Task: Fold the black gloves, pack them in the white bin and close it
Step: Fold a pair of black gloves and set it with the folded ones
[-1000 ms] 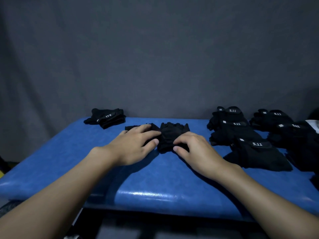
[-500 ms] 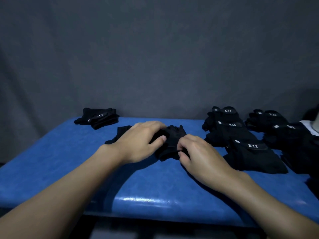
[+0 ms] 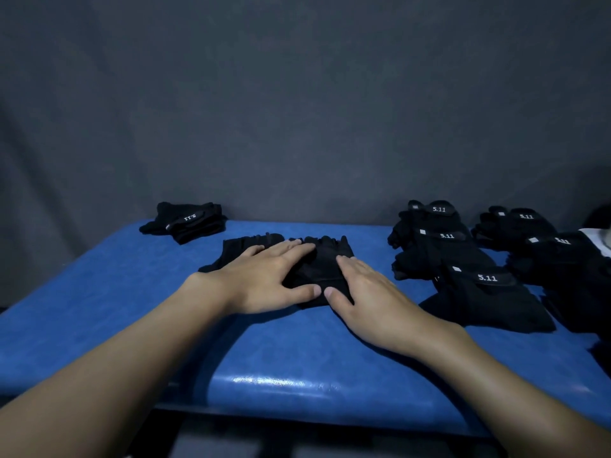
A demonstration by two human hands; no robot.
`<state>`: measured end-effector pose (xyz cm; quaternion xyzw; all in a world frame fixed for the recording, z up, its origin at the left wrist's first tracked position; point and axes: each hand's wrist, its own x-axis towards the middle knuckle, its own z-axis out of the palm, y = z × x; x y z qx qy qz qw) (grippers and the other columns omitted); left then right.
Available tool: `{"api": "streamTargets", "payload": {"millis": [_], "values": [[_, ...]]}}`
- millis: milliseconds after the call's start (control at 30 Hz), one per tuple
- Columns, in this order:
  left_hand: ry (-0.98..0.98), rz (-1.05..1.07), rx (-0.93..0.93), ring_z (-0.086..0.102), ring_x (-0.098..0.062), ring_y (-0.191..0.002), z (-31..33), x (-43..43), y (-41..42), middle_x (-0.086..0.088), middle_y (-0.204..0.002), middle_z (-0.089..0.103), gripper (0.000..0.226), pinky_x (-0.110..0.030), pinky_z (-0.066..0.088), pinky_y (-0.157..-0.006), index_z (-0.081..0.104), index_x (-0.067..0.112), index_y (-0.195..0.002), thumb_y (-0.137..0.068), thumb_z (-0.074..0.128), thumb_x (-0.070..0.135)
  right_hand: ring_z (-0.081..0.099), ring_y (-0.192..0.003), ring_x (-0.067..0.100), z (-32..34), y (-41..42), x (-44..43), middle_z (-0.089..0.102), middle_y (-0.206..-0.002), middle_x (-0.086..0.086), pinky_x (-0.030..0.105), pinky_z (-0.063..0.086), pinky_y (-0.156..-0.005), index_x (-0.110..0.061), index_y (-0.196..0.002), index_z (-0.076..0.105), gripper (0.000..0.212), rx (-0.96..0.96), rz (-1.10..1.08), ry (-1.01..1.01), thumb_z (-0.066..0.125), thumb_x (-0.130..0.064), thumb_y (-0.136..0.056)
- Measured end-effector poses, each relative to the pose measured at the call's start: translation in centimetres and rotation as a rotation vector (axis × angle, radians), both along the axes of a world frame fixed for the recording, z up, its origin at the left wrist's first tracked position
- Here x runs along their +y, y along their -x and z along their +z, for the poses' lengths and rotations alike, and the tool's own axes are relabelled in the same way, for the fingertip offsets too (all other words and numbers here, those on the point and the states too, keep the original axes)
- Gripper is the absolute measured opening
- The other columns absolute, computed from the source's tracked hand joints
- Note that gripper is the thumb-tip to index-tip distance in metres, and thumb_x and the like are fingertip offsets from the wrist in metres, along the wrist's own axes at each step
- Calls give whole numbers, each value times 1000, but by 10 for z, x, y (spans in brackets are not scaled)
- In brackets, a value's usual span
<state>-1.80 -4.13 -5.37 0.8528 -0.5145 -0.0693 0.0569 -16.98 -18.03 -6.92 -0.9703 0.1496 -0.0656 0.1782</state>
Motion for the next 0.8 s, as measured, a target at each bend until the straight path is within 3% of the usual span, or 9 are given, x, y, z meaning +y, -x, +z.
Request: {"api": "streamTargets", "payload": {"millis": [167,267,367,433,567,667,800], "values": [[50,19,-39,3,-6,-151,4,18,-4,12,-164,12,77,-38,4,-124,8,39,-156,-91,38,70,6,-151,11,-1,-1,1,17,-164,-3,32,6,-123,-17,-157,15,67,-46,2,41,35,-50,-101],[113,34,-44,21,-9,-147,9,33,-6,14,-158,27,76,-39,16,-121,18,36,-154,-90,42,70,6,-151,8,-1,0,4,21,-162,-7,34,4,-123,-23,-156,20,64,-83,22,47,37,-50,-101],[185,56,-57,47,-10,-121,12,47,-8,17,-128,50,72,-39,37,-107,48,34,-131,-76,37,78,7,-150,6,0,-2,9,28,-158,-12,36,1,-123,-27,-152,28,57,-134,47,48,40,-48,-100],[207,58,-80,51,-8,-107,12,53,-10,18,-113,53,64,-38,42,-98,58,36,-114,-71,37,78,9,-149,4,1,-4,14,32,-155,-15,36,0,-123,-29,-149,34,52,-173,67,45,41,-46,-100],[135,69,-132,56,-8,-107,10,60,-7,17,-112,60,65,-37,45,-94,63,40,-117,-71,42,80,11,-147,0,3,-10,25,37,-151,-19,35,0,-122,-31,-146,39,48,-213,133,40,44,-41,-100],[146,65,-173,57,-11,-108,12,63,-3,14,-114,60,45,-36,46,-91,64,39,-121,-86,55,65,12,-147,0,4,-16,28,37,-150,-19,35,-1,-122,-31,-146,39,47,-224,157,47,45,-40,-100],[207,48,-284,61,-15,-93,12,69,-2,9,-100,63,30,-31,43,-73,72,35,-105,-91,49,48,23,-143,5,9,-27,32,44,-144,-18,33,4,-121,-31,-142,44,44,-270,155,65,46,-39,-99]]}}
